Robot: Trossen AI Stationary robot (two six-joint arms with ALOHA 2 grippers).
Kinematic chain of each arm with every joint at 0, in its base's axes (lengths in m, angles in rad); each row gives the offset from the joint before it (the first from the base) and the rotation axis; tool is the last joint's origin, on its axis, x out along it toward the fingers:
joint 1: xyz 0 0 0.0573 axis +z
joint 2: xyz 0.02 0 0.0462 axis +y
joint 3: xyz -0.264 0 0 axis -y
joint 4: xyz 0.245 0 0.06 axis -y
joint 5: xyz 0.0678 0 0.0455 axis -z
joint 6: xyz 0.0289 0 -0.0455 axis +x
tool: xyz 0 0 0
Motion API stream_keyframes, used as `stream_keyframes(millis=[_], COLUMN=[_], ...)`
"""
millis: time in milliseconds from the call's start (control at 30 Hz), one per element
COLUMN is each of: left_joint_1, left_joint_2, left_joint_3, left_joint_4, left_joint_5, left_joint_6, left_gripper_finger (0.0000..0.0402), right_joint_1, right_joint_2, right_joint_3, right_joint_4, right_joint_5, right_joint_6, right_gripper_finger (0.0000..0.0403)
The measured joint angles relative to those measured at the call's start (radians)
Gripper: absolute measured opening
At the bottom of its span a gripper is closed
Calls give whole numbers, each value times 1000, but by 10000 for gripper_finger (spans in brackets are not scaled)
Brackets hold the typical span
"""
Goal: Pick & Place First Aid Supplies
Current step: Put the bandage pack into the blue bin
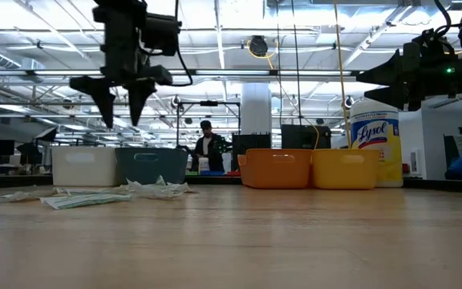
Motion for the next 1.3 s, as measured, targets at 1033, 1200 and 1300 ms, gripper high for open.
stream_keyframes(millis=[1033,1200,1300], left_joint_1=[-702,-704,-704], left_joint_2=[-92,-31,12], left_joint_3=[-274,-297,-304], left_joint_4=[141,171,183], left_joint_5=[2,11,18], left_joint_6=[-742,-736,-728], left_gripper_finger=[237,237,237], right_joint_1=[0,0,0], right_joint_2=[0,0,0], right_joint_3=[0,0,0], right_joint_4=[0,0,0], right_joint_5=[0,0,0], right_joint_6=[0,0,0], right_gripper_finger=[392,392,392])
